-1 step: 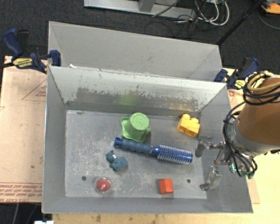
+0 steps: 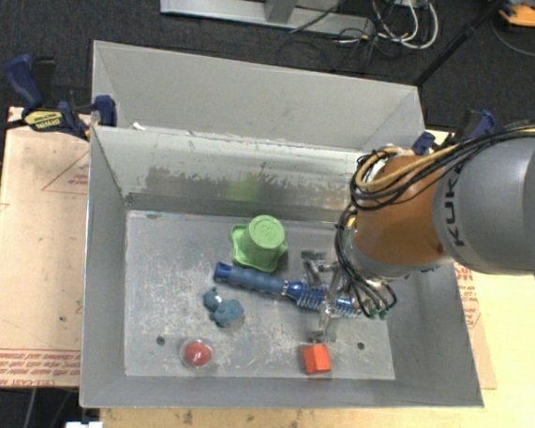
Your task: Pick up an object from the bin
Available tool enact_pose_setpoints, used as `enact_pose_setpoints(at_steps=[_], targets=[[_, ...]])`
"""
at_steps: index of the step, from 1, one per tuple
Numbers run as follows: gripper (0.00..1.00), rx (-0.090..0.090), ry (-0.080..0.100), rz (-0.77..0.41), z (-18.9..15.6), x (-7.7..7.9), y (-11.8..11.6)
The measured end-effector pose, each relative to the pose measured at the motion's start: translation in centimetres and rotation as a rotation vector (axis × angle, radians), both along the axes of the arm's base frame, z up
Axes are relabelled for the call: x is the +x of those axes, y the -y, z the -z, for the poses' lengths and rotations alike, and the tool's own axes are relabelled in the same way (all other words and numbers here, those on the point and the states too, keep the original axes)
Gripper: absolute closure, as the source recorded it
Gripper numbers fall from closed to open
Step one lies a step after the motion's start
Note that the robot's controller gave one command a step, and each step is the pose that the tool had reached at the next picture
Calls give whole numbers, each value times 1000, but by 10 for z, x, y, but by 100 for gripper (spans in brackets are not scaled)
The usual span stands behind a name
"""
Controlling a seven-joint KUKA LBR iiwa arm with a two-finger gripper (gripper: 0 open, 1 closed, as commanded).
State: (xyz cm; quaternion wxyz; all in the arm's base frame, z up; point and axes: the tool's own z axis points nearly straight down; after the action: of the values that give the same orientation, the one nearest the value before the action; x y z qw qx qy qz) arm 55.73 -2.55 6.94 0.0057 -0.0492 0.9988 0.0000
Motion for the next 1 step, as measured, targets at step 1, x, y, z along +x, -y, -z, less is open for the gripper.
enact_pose_setpoints(at_steps=[1], targets=[[0,-2,-5,-346,-31,13,-19]])
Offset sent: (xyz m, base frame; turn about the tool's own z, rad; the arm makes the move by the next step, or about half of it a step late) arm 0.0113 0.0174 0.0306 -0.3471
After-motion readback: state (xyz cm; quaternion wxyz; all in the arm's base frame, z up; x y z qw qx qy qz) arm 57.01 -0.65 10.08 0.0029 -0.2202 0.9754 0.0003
